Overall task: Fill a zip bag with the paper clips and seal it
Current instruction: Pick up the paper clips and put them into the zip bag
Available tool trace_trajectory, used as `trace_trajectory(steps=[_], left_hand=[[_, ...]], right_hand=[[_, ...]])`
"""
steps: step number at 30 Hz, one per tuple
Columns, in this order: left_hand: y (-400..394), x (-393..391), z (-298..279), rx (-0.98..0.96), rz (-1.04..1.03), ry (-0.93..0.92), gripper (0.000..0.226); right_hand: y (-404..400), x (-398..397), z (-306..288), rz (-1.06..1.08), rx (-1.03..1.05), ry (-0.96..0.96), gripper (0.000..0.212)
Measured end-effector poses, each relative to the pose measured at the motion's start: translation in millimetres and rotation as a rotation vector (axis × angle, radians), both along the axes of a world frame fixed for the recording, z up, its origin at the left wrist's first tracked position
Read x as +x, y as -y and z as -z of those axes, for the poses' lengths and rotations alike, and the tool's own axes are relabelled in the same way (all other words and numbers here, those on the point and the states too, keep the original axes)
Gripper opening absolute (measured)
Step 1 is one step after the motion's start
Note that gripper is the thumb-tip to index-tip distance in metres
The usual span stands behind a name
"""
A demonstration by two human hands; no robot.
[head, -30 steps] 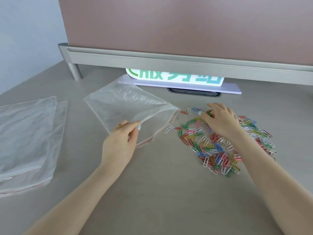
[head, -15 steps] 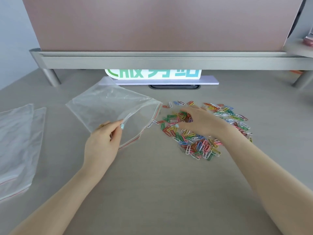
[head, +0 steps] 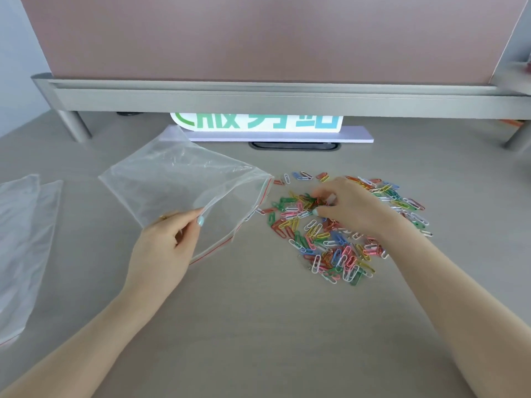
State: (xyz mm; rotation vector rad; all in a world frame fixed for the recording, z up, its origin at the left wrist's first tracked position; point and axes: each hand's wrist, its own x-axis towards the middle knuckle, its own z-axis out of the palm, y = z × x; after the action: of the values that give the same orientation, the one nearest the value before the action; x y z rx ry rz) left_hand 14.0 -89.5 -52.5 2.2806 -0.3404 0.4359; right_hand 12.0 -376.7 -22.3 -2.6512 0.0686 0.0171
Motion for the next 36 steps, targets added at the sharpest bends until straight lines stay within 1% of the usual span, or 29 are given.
trace_trajectory(steps=[3, 6, 10, 16, 26, 32, 36], left_hand=[[-1.3, -1.1, -1.9, -0.011, -0.008, -0.018, 0.024], [0.5, -3.5, -3.4, -0.004, -0.030, -0.017, 0.023], [3.1, -4.0, -3.2, 0.036, -0.023, 0.002, 0.022], [-0.6, -6.3, -1.1, 0.009, -0.010, 0.033, 0.021], [16.7, -5.2, -3.2, -0.008, -0.061, 0.100, 0.028], [45.3, -5.3, -4.4, -0.034, -0.045, 0.068, 0.031], [41.6, -1.4, -0.7, -0.111, -0.059, 0.028, 0.028]], right_hand=[[-0.4, -1.1, 0.1, 0.034, 0.041, 0.010, 0.028], [-1.1, -1.1, -2.5, 0.029, 0.058, 0.000, 0.028], [-3.0, 1.4, -4.0, 0.018, 0.006, 0.029, 0.022], [-13.1, -13.3, -2.1, 0.050, -0.027, 0.089, 0.020], [-17.1, -18.7, -3.3, 0.051, 0.045, 0.106, 0.020], [-4.0, -16.8, -5.8, 0.069, 0.142, 0.131, 0.022], [3.2, -16.8, -5.9, 0.092, 0.158, 0.116, 0.015]])
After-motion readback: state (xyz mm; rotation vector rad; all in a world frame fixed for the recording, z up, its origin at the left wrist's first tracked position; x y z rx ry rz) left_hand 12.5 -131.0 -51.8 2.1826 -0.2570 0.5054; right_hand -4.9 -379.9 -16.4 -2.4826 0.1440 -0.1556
